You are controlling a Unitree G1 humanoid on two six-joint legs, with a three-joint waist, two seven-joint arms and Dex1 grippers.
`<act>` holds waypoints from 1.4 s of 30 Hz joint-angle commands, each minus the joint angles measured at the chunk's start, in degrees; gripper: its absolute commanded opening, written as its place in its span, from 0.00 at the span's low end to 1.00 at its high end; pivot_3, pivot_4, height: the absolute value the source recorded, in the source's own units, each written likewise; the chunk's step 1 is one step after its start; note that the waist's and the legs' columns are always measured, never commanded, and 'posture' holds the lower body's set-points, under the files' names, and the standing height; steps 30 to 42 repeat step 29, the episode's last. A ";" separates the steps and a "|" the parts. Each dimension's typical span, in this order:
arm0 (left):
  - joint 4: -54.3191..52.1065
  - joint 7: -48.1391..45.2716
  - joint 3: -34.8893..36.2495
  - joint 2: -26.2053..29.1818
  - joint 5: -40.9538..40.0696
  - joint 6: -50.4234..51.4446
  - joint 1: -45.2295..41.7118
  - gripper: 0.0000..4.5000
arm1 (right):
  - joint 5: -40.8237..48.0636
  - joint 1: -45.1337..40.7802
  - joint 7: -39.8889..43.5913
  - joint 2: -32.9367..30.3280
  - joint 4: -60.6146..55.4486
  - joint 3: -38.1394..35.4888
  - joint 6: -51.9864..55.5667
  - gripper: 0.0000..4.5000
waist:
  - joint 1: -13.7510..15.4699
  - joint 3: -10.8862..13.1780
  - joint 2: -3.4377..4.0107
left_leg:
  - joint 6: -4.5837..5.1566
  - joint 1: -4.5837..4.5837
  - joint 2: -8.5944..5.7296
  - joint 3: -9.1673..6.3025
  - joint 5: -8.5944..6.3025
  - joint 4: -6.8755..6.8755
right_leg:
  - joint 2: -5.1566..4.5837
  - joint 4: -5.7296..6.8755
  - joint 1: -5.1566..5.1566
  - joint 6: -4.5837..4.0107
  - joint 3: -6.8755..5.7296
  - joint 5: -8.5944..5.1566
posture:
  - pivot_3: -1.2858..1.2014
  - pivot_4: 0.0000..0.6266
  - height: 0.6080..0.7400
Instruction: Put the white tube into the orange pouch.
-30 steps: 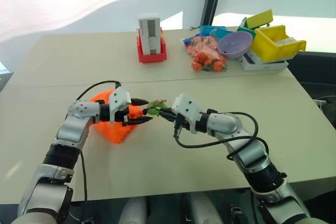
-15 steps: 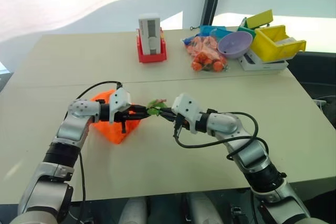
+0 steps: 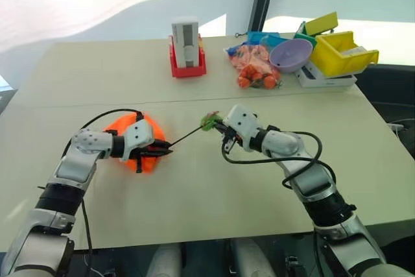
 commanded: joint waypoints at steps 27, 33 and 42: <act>-23.54 29.01 36.10 -5.00 -15.18 20.52 33.00 0.94 | 14.53 18.22 12.59 -7.95 -1.31 -18.63 -9.81 0.70 | 0.23 0.02 -0.03 | 0.01 0.10 0.07 0.04 -0.01 -0.03 | -0.08 -0.08 0.11 -0.05 0.08 0.01 | 0.52 0.24 1.00; -24.16 30.25 36.26 -6.09 -15.61 20.09 34.29 0.94 | 14.77 18.22 12.92 -7.68 -0.45 -18.58 -10.42 0.70 | 0.27 0.02 -0.03 | 0.00 0.11 0.07 0.04 0.00 -0.03 | -0.07 -0.08 0.13 -0.08 0.08 0.02 | 0.52 0.24 1.00; -24.16 30.25 36.26 -6.09 -15.61 20.09 34.29 0.94 | 14.77 18.22 12.92 -7.68 -0.45 -18.58 -10.42 0.70 | 0.27 0.02 -0.03 | 0.00 0.11 0.07 0.04 0.00 -0.03 | -0.07 -0.08 0.13 -0.08 0.08 0.02 | 0.52 0.24 1.00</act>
